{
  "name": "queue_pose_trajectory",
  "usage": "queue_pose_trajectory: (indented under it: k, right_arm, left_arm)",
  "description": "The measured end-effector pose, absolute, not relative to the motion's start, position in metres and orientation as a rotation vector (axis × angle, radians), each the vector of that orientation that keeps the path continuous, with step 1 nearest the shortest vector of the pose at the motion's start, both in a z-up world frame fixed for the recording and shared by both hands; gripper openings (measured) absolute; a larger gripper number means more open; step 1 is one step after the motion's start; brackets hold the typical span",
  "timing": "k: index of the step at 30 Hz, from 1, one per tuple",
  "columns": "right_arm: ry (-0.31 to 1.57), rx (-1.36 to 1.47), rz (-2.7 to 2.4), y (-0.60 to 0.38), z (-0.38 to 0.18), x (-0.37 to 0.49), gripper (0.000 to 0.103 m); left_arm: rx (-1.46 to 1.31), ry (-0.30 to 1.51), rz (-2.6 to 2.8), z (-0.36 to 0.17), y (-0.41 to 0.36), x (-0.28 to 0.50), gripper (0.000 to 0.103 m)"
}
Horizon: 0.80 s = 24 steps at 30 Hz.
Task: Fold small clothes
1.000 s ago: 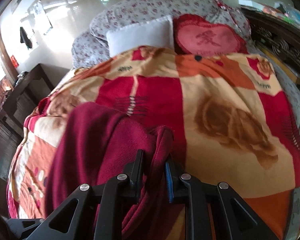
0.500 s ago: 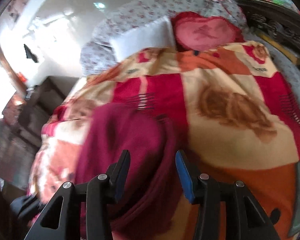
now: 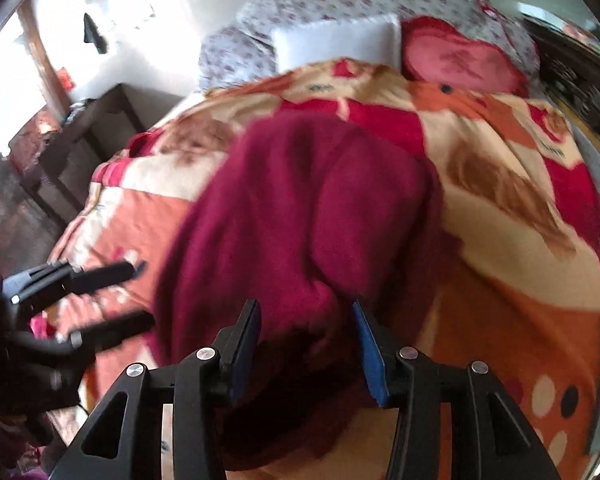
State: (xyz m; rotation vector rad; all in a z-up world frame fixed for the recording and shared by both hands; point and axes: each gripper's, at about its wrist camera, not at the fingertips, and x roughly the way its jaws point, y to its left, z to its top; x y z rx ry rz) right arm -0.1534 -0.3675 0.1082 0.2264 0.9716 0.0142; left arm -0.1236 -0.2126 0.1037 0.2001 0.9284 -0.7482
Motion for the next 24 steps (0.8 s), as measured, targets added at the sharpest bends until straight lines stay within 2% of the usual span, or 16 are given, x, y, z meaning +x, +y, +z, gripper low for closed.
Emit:
queue_pose_trajectory:
  k: [6,13,15,16,18,24]
  right_arm:
    - [0.979,0.198,-0.063,-0.383,0.082,-0.164,0.044]
    - [0.908,0.404,-0.037,-0.4,0.099,-0.178,0.045]
    - [0.902,0.389,-0.046,-0.397,0.102,-0.174,0.044]
    - [0.914,0.358,-0.062,-0.393,0.102,-0.171,0.043]
    - [0.937,0.329,-0.059,-0.387,0.1,-0.165,0.028]
    - [0.979,0.264,-0.101,-0.378,0.088,-0.166,0.026]
  left_arm:
    - [0.2,0.988,-0.738,0.071,-0.227,-0.115,0.056]
    - [0.221,0.943,-0.701,0.083,-0.221,-0.122,0.056]
    - [0.223,0.937,-0.691,0.084,-0.22,-0.122,0.056]
    - [0.22,0.939,-0.685,0.084,-0.219,-0.123,0.056]
    - [0.213,0.944,-0.676,0.085,-0.218,-0.123,0.056]
    - [0.153,1.037,-0.664,0.081,-0.206,-0.129,0.056]
